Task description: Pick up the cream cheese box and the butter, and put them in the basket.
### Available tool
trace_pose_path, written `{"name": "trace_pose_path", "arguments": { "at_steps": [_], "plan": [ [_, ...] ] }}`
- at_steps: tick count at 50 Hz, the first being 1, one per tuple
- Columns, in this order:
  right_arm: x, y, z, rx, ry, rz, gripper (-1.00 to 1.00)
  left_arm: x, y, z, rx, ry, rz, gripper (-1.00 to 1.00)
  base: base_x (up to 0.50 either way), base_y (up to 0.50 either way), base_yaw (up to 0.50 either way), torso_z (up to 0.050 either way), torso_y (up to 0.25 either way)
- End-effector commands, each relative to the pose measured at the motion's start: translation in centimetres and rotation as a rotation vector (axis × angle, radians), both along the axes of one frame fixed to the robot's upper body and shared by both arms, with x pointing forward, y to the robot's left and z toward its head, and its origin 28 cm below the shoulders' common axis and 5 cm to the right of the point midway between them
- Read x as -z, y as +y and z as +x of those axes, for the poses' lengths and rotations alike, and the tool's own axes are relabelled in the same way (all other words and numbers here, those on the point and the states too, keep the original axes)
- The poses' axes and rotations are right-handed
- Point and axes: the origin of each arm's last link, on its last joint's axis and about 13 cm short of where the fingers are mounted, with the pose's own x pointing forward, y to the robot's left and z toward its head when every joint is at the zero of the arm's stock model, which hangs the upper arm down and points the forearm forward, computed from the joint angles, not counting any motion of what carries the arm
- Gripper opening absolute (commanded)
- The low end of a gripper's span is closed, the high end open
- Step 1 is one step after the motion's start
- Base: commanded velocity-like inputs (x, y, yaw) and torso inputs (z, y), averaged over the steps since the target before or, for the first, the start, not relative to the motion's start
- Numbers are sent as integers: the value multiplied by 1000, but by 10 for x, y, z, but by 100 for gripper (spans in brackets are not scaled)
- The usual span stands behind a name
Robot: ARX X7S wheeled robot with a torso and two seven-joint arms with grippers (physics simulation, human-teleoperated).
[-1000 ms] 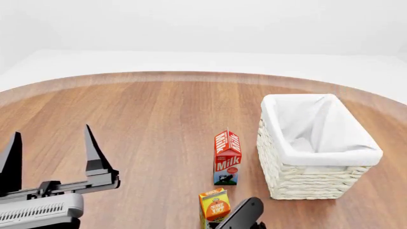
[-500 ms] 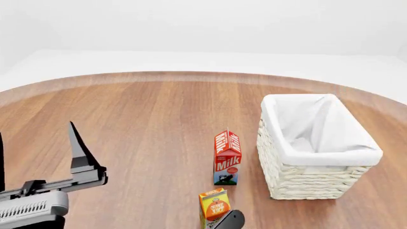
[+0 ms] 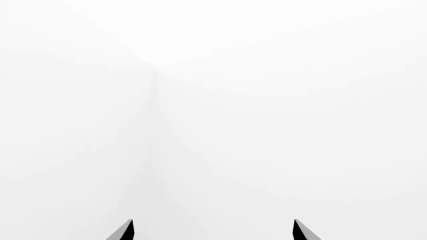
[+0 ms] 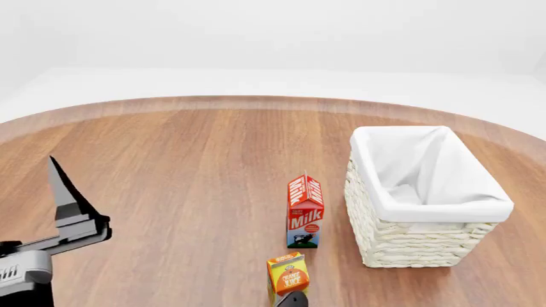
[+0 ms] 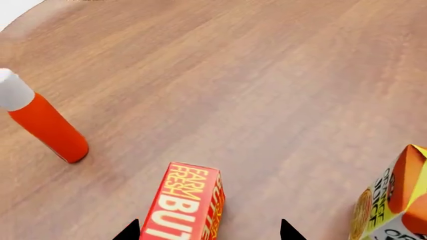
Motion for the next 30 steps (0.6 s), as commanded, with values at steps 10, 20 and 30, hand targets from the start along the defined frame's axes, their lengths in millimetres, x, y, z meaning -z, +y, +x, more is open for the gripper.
{"name": "trace_pose_path", "arguments": {
  "at_steps": [10,20,30],
  "plan": [
    [2,18,10,14,64,97,100,-2,9,0,-46,-11,-1,100,0,0,0,0,0],
    [7,27,22,91,137,154,100,-2,10,-1,-48,-12,-5,100,0,0,0,0,0],
    [19,32,33,206,173,141,100,-1,11,0,-49,-9,-7,100,0,0,0,0,0]
  ]
}}
